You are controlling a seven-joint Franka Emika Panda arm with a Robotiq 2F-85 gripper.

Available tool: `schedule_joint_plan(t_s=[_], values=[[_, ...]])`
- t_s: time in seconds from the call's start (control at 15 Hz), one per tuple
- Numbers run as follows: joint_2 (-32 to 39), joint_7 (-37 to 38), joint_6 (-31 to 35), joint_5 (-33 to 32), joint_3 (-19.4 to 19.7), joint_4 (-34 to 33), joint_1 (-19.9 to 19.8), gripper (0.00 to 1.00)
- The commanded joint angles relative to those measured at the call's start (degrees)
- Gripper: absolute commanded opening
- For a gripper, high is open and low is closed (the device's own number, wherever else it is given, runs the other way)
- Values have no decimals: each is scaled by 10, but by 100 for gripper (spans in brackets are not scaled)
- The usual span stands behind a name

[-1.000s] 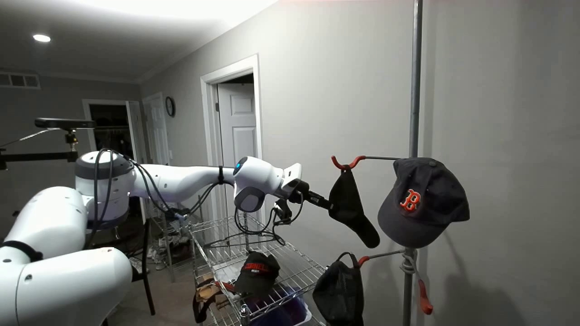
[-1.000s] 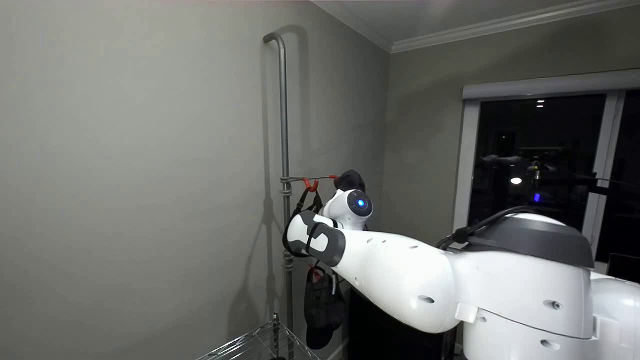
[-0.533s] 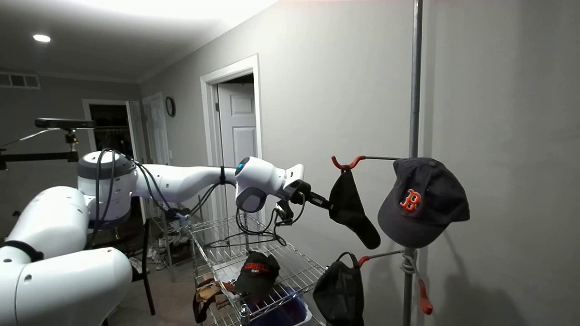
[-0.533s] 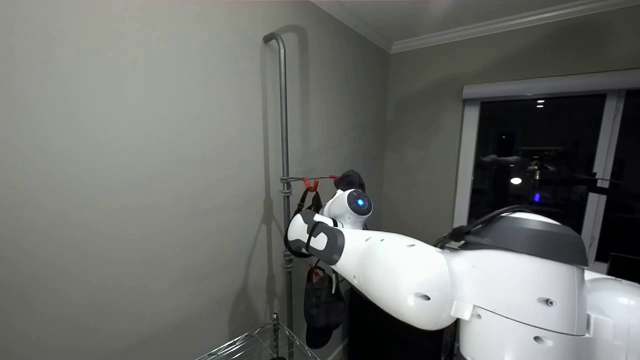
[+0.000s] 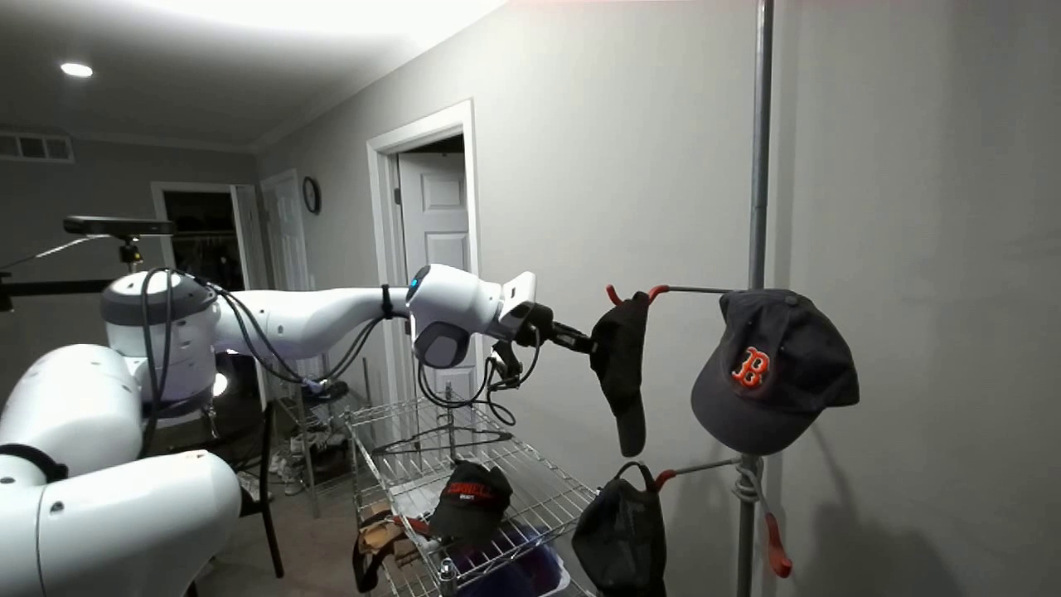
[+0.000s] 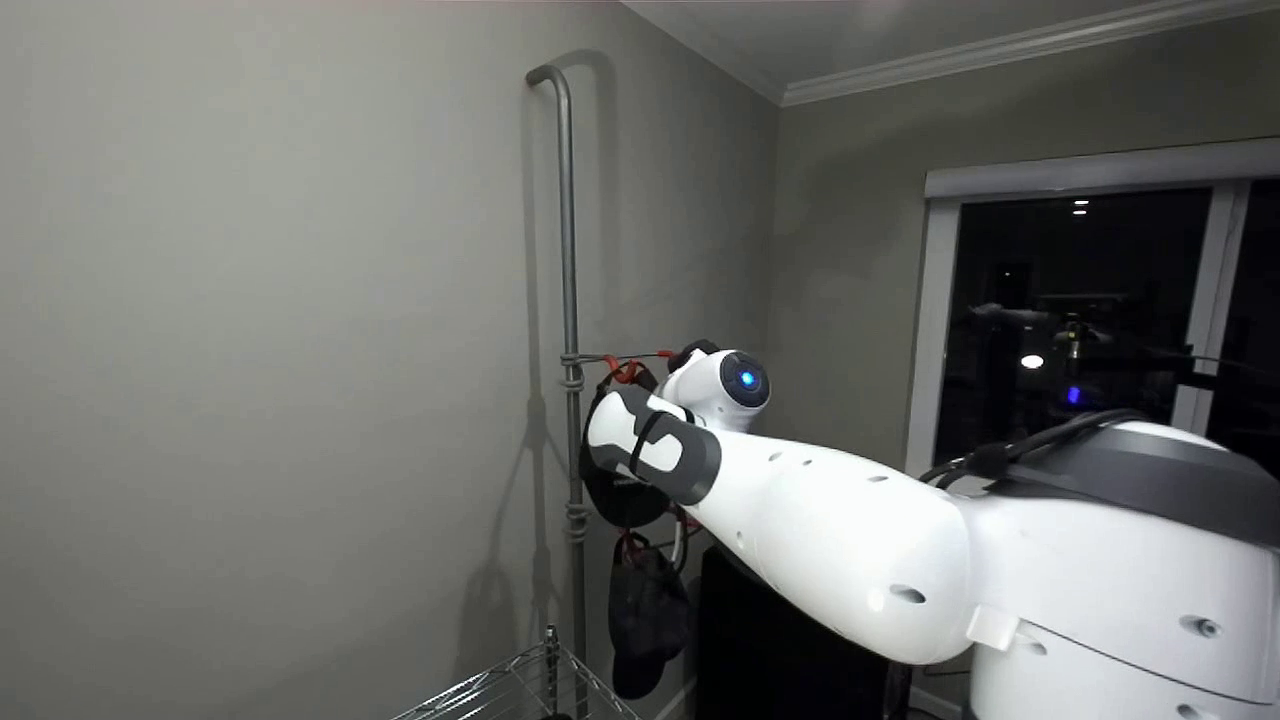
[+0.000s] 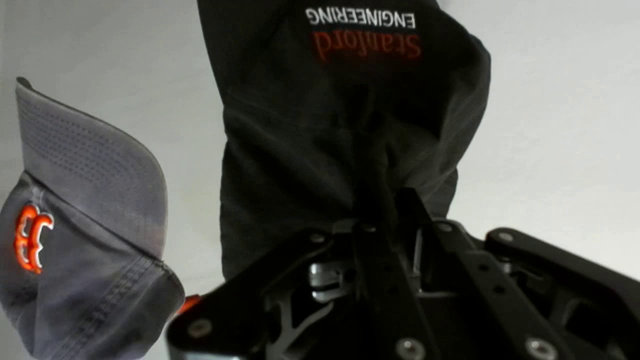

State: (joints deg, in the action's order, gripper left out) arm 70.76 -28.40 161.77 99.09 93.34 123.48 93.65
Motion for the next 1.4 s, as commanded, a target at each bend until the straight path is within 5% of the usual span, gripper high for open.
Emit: schedule_joint_plan(t_s=[0.0, 0.8, 1.33], values=[[-12, -15, 1, 21, 41, 38, 49, 6], [17, -98, -9, 153, 122, 53, 149, 6], [-11, -95, -96, 73, 115, 71, 170, 6]])
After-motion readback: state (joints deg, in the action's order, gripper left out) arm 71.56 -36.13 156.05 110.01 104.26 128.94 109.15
